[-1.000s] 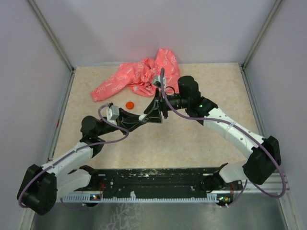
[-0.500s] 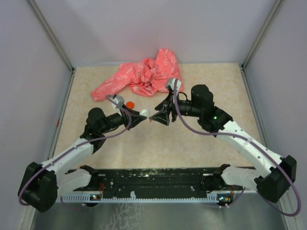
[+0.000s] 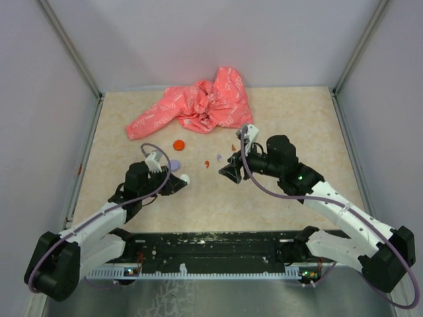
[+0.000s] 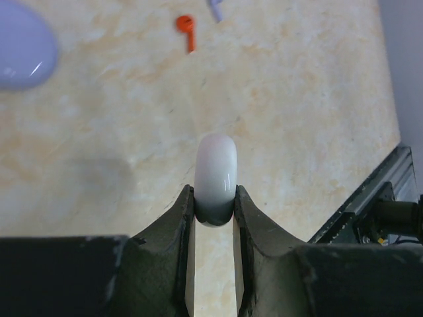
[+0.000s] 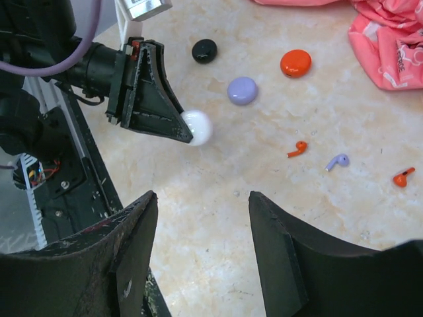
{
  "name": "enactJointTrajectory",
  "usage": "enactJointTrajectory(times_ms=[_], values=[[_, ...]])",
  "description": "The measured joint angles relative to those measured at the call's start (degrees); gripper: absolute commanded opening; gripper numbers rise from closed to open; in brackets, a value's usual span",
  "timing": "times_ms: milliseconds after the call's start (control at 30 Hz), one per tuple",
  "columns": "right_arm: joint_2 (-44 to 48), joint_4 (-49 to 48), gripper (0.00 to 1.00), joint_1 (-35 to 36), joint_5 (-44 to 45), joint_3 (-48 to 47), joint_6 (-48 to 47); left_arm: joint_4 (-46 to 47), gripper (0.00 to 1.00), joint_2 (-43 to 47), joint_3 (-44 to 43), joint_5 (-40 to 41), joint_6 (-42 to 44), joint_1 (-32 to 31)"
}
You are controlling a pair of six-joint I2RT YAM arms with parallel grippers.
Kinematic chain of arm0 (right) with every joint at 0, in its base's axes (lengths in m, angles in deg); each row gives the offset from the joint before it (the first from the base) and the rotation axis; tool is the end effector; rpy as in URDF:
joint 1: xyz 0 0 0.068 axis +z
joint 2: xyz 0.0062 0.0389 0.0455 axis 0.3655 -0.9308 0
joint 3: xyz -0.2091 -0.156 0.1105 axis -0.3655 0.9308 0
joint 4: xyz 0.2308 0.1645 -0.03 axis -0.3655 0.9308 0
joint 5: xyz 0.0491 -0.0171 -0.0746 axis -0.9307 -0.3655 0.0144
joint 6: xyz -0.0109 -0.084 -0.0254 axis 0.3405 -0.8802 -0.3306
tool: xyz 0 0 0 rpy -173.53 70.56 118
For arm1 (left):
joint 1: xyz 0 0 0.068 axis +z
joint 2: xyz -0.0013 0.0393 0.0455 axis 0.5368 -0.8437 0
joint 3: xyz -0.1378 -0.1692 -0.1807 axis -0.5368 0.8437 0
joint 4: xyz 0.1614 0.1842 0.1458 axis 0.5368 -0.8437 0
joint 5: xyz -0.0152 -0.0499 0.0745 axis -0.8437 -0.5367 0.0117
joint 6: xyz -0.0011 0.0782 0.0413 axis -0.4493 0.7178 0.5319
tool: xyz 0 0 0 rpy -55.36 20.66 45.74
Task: Insert the wireless bluetooth earbuds into the charging case
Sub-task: Place the charging case at the center of the board.
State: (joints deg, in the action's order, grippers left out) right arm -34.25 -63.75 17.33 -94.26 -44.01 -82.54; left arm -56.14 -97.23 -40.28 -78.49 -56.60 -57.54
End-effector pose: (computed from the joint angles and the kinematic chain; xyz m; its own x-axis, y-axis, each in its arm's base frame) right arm 0.2062 0.2060 0.3201 -0.3228 -0.1353 -0.9367 -0.8422 0.4927 0.2191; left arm 0.2167 -0.1320 0.1646 -0.6796 -0.2414 -0.6927 0.3815 0.6903 -0.6148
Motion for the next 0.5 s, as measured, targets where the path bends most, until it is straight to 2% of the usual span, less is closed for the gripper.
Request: enactJointTrajectory(times_ms=[33, 100, 133, 300, 500], values=[[0.7, -0.1, 0.57, 0.0, 0.0, 1.0, 0.0, -0.6, 0.06, 0.0, 1.0, 0.6, -0.8, 0.7], [2.0, 0.0, 0.57, 0.0, 0.0, 2.4, 0.1, -1.8, 0.18, 0.3, 2.8, 2.1, -2.3, 2.5], [2.3, 0.0, 0.57, 0.0, 0.0, 2.8, 0.1, -2.6, 0.20, 0.5, 3.3, 2.8, -2.8, 3.3], [4.2, -0.1, 0.57, 0.0, 0.2, 4.5, -0.1, -4.1, 0.22, -0.8, 3.6, 4.7, -3.6, 9.0], [5.9, -0.3, 0.57, 0.0, 0.2, 5.8, -0.5, -5.0, 0.31, -8.2, 2.1, 5.2, -2.9, 15.1]])
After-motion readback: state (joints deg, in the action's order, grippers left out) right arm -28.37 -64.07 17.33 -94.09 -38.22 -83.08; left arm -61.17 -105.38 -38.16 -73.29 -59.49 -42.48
